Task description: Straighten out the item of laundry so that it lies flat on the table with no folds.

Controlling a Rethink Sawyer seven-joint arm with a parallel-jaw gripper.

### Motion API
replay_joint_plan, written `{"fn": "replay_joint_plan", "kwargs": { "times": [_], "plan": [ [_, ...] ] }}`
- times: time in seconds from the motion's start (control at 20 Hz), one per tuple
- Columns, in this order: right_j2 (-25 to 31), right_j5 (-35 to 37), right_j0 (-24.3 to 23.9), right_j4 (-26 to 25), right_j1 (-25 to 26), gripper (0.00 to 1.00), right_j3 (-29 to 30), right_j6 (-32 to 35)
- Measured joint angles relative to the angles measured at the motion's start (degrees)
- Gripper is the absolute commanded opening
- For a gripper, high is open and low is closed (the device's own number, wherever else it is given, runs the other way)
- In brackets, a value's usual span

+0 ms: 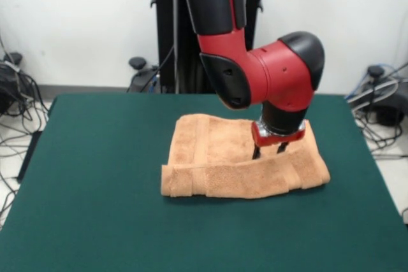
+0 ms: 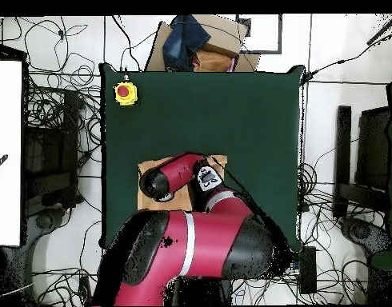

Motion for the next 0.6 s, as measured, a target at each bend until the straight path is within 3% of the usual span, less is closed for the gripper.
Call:
{"fn": "replay_joint_plan", "kwargs": {
  "times": [0.6],
  "plan": [
    [0.02, 0.95, -0.41, 0.86, -3.59, 1.0, -3.07, 0.0]
  ]
}}
